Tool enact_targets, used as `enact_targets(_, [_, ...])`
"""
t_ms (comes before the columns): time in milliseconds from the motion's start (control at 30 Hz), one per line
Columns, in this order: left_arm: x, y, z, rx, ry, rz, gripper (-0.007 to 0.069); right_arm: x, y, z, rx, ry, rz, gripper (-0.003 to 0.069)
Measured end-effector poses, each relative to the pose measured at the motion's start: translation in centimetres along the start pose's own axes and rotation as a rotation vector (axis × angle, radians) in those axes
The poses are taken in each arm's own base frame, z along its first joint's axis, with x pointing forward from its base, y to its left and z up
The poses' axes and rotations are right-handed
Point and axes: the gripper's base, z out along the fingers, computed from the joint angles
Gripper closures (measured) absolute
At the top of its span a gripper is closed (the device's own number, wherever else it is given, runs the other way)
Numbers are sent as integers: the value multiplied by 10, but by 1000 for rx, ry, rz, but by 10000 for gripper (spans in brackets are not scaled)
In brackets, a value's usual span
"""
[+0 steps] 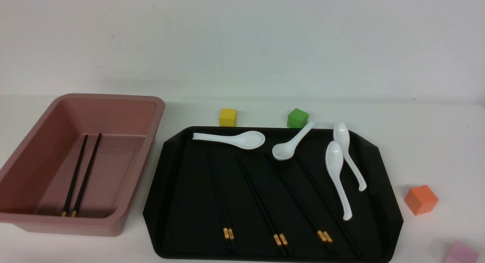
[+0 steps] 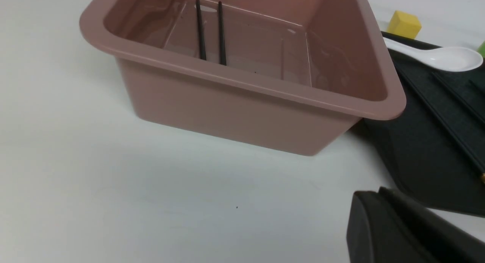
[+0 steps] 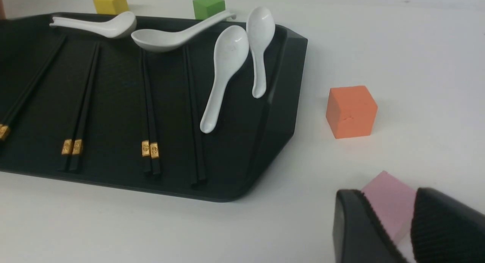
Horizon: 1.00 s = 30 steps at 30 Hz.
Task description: On white tablecloth take chopsticks from black tray and put them in box.
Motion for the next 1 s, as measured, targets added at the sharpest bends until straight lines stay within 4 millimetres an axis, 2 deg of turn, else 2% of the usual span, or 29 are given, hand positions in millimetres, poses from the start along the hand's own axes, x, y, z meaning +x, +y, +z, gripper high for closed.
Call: enact_targets(1000, [0, 0, 0, 0, 0, 0, 573, 0, 0, 0, 0, 0, 0, 417])
